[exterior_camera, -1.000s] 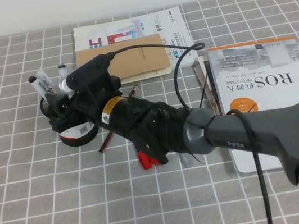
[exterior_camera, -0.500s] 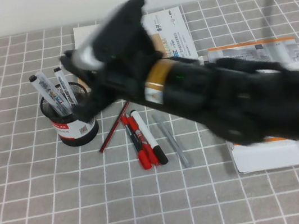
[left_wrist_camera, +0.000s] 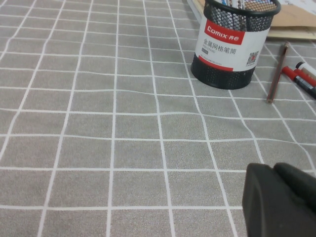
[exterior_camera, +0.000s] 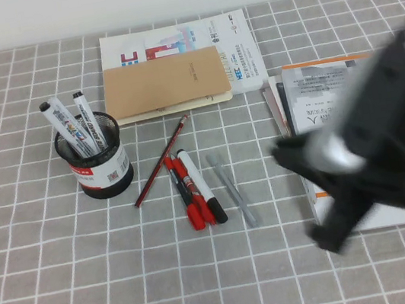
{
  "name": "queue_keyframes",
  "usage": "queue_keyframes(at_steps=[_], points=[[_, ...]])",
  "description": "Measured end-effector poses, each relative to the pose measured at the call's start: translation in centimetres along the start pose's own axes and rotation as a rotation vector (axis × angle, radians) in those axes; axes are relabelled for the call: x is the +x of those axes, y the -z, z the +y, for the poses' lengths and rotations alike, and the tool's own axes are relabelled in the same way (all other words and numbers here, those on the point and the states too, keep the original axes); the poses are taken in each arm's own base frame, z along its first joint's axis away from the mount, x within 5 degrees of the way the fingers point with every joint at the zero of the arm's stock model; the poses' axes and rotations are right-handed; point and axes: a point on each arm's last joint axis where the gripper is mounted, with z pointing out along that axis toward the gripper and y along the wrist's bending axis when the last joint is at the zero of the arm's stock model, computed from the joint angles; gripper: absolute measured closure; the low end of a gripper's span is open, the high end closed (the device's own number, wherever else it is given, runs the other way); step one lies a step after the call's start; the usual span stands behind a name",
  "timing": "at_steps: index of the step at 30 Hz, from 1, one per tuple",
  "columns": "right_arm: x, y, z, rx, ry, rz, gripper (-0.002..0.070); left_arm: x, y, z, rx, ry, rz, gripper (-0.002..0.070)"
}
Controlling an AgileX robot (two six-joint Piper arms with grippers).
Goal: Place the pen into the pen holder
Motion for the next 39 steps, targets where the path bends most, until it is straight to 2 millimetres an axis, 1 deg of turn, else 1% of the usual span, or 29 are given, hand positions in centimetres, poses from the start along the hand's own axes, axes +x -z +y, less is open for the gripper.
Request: queue_keyframes(at_steps=[3, 4, 6, 10, 11, 12, 13, 16, 18, 22, 26, 29, 35, 39], points=[[1.7, 2.7, -0.2, 0.019, -0.006, -0.010, 0.0688, 0.0, 0.0, 0.0, 0.000, 0.000, 0.000, 0.0680], [2.4, 3.3, -0.3, 0.025, -0.008, -0.006, 0.0688, 0.0, 0.0, 0.0, 0.000, 0.000, 0.000, 0.0680], [3.8, 5.3, -0.4, 0.046, -0.017, -0.027, 0.0689, 0.0, 0.0, 0.0, 0.000, 0.000, 0.000, 0.0680], [6.6, 8.4, -0.6, 0.091, -0.058, -0.071, 0.0688, 0.0, 0.0, 0.0, 0.000, 0.000, 0.000, 0.0680], [7.6, 8.9, -0.7, 0.109, -0.069, -0.069, 0.0688, 0.0, 0.0, 0.0, 0.000, 0.000, 0.000, 0.0680], [8.5, 9.8, -1.0, 0.149, -0.086, -0.085, 0.0688, 0.0, 0.0, 0.0, 0.000, 0.000, 0.000, 0.0680], [9.4, 10.1, -1.0, 0.170, -0.095, -0.081, 0.0688, 0.0, 0.0, 0.0, 0.000, 0.000, 0.000, 0.0680], [12.3, 11.6, -1.7, 0.313, -0.140, -0.100, 0.0688, 0.0, 0.0, 0.0, 0.000, 0.000, 0.000, 0.0680], [13.8, 12.5, -1.9, 0.404, -0.163, -0.133, 0.0688, 0.0, 0.0, 0.0, 0.000, 0.000, 0.000, 0.0680], [16.0, 13.4, -2.1, 0.544, -0.200, -0.177, 0.0689, 0.0, 0.0, 0.0, 0.000, 0.000, 0.000, 0.0680], [17.2, 13.7, -2.3, 0.642, -0.264, -0.187, 0.0689, 0.0, 0.0, 0.0, 0.000, 0.000, 0.000, 0.0680], [17.8, 13.7, -2.3, 0.653, -0.336, -0.162, 0.0689, 0.0, 0.0, 0.0, 0.000, 0.000, 0.000, 0.0680], [19.8, 13.3, -1.7, 0.635, -0.491, -0.081, 0.0689, 0.0, 0.0, 0.0, 0.000, 0.000, 0.000, 0.0680], [21.0, 13.8, -1.3, 0.699, -0.520, -0.019, 0.0689, 0.0, 0.0, 0.0, 0.000, 0.000, 0.000, 0.0680]])
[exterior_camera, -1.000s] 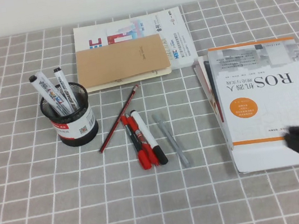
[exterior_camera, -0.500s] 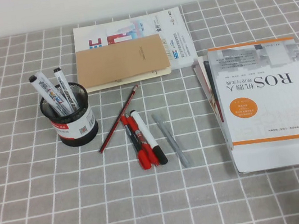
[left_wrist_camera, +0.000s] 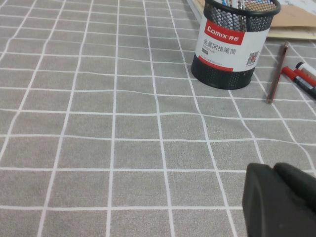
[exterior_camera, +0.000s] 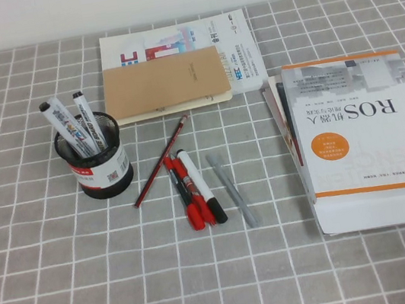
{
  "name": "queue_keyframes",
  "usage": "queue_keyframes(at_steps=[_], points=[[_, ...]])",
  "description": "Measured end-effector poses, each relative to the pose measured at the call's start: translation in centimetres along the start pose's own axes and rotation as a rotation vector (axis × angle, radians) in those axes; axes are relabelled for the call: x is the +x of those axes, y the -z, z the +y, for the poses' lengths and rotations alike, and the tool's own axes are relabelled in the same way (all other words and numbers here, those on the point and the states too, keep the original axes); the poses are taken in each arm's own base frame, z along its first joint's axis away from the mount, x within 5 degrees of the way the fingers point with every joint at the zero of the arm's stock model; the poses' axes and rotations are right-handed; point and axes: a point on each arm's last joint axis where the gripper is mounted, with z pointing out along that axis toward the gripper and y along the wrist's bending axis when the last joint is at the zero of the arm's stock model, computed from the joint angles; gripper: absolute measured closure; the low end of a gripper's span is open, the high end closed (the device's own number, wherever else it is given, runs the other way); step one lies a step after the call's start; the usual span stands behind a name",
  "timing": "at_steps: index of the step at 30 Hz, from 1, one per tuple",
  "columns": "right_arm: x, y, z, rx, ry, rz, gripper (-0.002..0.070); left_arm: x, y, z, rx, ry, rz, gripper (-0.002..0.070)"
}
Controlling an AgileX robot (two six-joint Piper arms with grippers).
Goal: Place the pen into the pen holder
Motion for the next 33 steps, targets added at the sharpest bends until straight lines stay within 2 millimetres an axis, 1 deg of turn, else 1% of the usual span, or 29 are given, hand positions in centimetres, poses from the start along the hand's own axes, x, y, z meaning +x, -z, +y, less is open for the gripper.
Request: queue_keyframes(at_steps=[6, 9, 19, 33], points=[[0.68, 0.38, -0.94, 0.147, -0.042, -0.054, 0.0689, 0.00, 0.00, 0.00, 0.000, 0.000, 0.000, 0.0680], [0.70, 0.41, -1.09, 0.175, -0.050, -0.054, 0.0689, 0.00, 0.00, 0.01, -0.001, -0.002, 0.000, 0.0680], [0.79, 0.35, -0.72, 0.108, -0.029, -0.039, 0.0689, 0.00, 0.00, 0.00, 0.000, -0.001, 0.000, 0.0680], [0.79, 0.35, -0.68, 0.102, -0.029, -0.038, 0.0689, 0.00, 0.00, 0.00, 0.000, -0.001, 0.000, 0.0680]])
